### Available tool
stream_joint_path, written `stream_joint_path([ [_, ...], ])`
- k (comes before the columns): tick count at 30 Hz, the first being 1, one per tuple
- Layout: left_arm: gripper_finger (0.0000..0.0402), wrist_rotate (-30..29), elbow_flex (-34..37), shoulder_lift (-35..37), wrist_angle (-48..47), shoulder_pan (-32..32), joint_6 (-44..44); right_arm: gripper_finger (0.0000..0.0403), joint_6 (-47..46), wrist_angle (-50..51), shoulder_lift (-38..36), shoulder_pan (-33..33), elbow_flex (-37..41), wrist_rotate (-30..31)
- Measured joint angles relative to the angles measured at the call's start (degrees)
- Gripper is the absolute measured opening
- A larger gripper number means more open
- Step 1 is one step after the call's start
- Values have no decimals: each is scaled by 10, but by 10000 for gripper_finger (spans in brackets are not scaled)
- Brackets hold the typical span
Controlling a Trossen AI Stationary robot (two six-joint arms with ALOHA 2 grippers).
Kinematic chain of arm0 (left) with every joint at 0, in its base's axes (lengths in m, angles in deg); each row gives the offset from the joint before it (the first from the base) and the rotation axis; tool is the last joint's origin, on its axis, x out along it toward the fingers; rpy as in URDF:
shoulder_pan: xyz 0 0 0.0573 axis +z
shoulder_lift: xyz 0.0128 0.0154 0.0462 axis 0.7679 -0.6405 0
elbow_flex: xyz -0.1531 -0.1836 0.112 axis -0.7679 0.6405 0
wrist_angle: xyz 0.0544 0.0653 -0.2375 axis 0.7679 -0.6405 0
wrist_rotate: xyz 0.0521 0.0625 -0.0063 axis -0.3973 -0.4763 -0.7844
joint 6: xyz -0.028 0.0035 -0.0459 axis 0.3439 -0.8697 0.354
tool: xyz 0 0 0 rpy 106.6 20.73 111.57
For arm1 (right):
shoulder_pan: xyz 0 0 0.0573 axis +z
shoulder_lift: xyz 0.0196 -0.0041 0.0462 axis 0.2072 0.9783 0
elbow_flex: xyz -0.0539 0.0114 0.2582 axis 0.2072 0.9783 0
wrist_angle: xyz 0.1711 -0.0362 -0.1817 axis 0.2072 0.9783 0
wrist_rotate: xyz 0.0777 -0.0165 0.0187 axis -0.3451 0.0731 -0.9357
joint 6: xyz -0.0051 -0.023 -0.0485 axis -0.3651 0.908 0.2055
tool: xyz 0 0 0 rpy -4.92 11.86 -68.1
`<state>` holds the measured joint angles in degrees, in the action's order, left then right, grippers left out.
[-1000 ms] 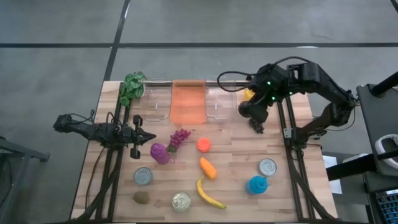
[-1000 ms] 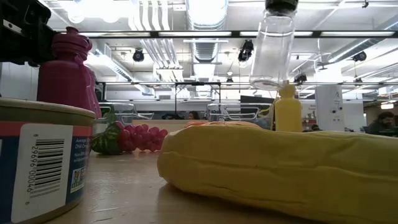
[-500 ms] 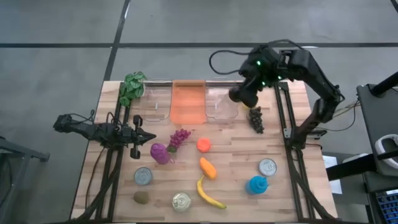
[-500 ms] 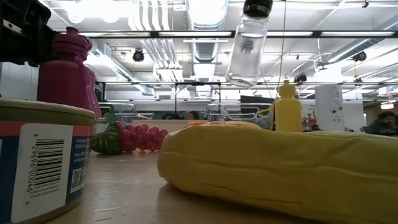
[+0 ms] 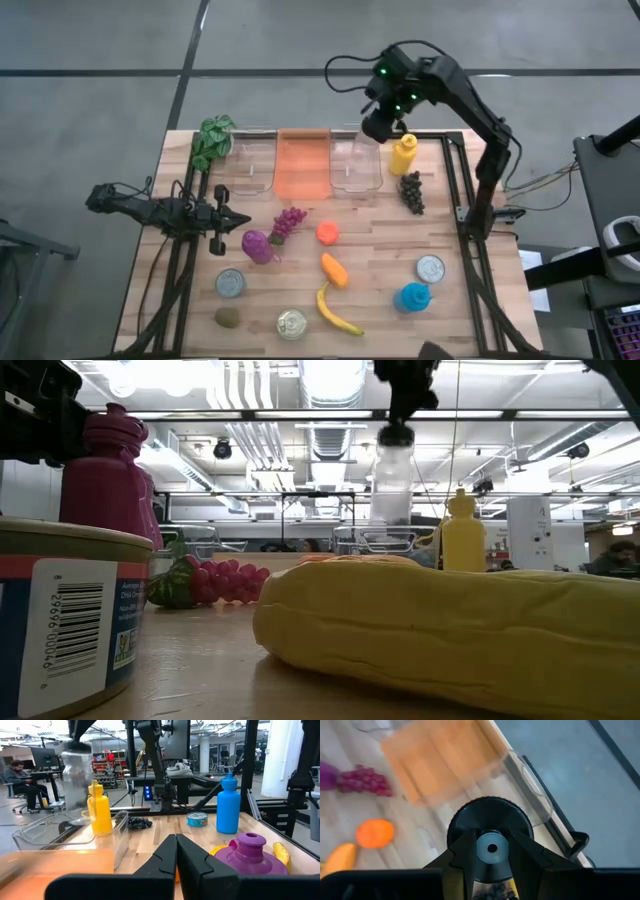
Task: Pick & Place Food Item
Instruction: Put the transparent water bottle into the right transparent bin
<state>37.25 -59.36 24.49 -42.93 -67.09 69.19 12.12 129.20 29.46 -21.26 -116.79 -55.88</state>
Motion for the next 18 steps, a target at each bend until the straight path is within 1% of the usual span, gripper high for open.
stream_joint_path([
  [8,10,0,0,0,0,0,0,91,23,-14,49,-48,0,2],
  [18,10,0,0,0,0,0,0,91,42,-36,88,-62,0,2],
])
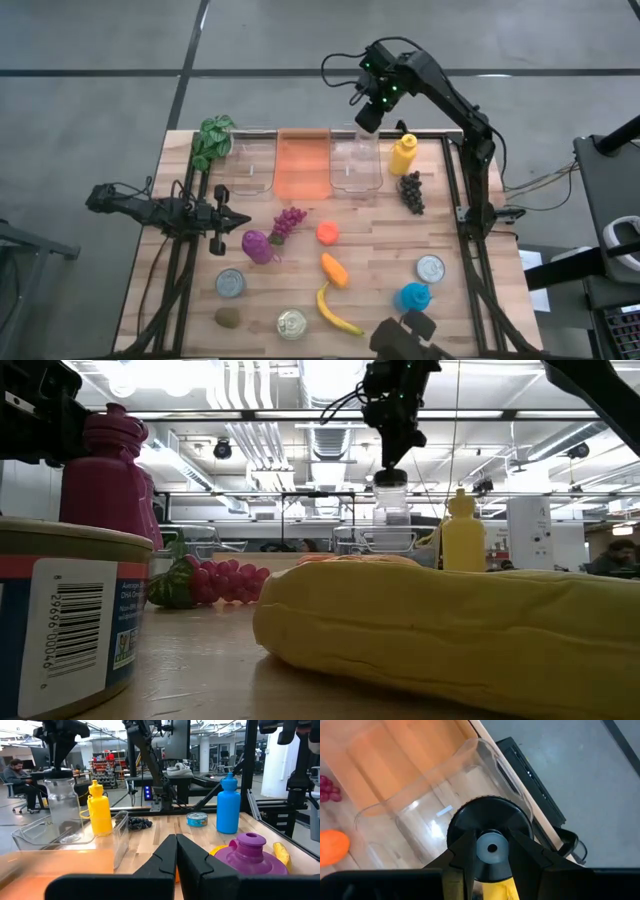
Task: Pick & Place Food Item
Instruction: Put the transparent water bottle into the right transparent bin
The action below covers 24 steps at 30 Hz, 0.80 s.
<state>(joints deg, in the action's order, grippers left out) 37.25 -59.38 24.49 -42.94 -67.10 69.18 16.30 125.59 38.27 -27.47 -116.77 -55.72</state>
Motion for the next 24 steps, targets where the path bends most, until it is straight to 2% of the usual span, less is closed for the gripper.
stream_joint_path([
  [24,10,0,0,0,0,0,0,91,5,-13,10,0,3,-1],
])
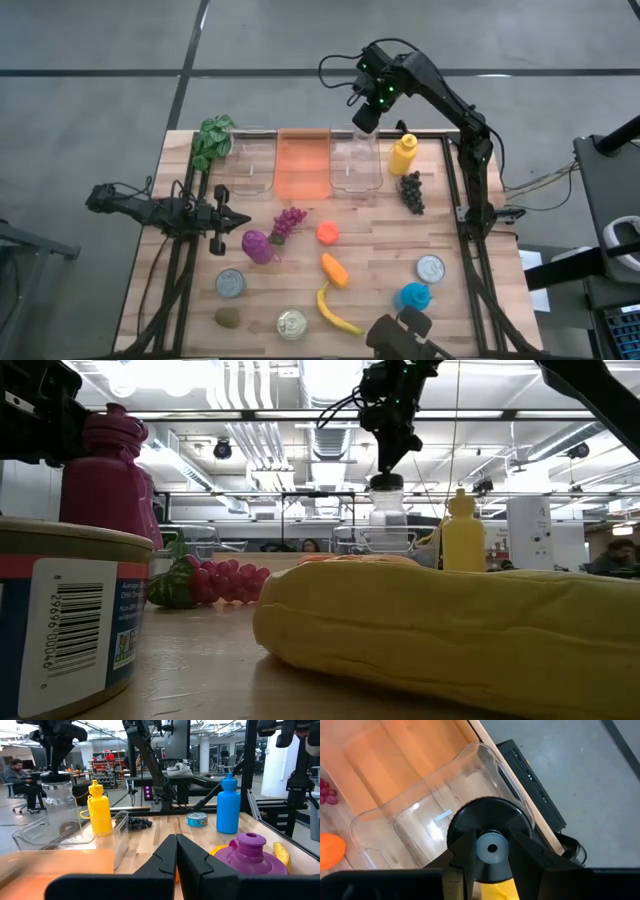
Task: Pick & Place Food Item
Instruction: Put the transparent water bottle into the right transparent bin
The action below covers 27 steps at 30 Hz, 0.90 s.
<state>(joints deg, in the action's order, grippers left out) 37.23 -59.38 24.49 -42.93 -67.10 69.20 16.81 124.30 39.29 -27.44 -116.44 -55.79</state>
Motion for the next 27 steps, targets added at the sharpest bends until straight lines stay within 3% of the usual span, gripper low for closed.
stream_joint_path([
  [20,10,0,0,0,0,0,0,92,0,-1,0,0,26,-1],
  [27,10,0,0,0,0,0,0,120,-2,-5,0,0,36,0],
])
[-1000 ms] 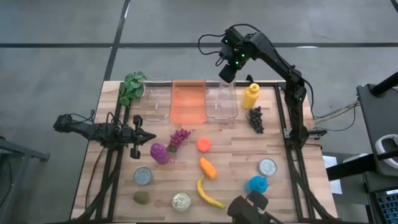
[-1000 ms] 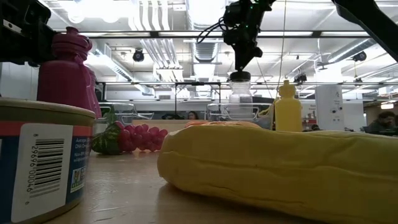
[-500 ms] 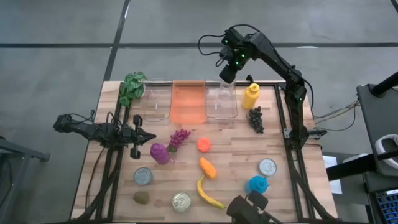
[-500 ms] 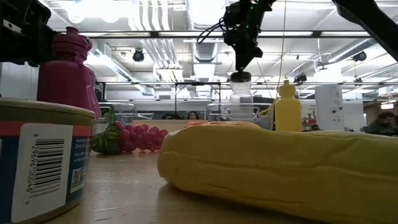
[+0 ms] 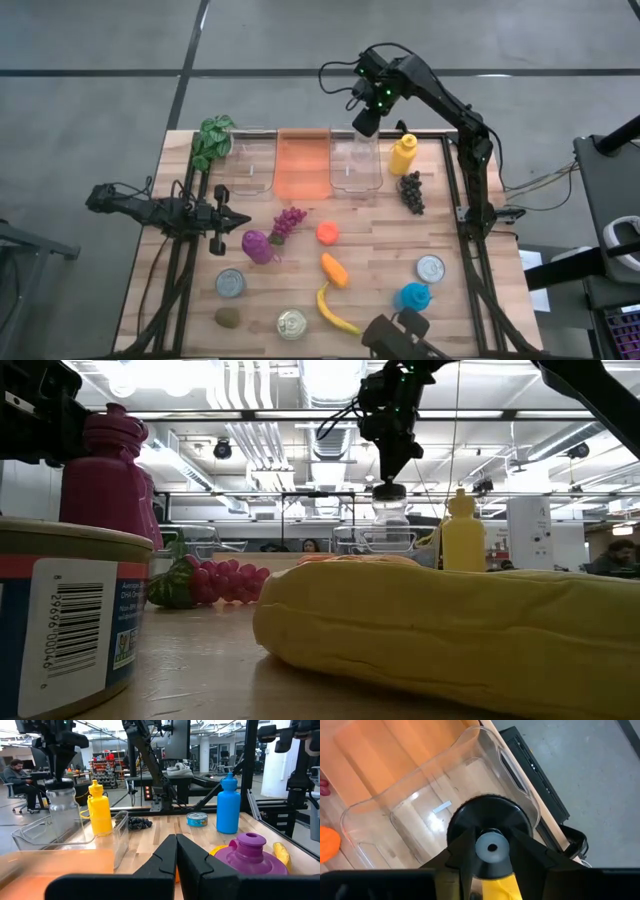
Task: Pick & Place Food Item
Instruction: Put the transparent water bottle into the right transparent bin, then put the purple grapes into the left transparent bin
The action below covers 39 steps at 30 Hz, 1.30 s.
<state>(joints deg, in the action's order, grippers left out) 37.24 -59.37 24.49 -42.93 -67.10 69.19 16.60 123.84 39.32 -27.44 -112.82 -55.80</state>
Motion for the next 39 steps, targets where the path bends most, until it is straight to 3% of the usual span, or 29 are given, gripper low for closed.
stream_joint_path([
  [19,10,0,0,0,0,0,0,191,2,0,-14,0,-29,1],
  [32,10,-5,0,0,0,0,0,178,-7,-42,-133,5,-39,1],
  [39,10,-7,0,0,1,0,0,145,-26,-46,-212,53,-39,1],
])
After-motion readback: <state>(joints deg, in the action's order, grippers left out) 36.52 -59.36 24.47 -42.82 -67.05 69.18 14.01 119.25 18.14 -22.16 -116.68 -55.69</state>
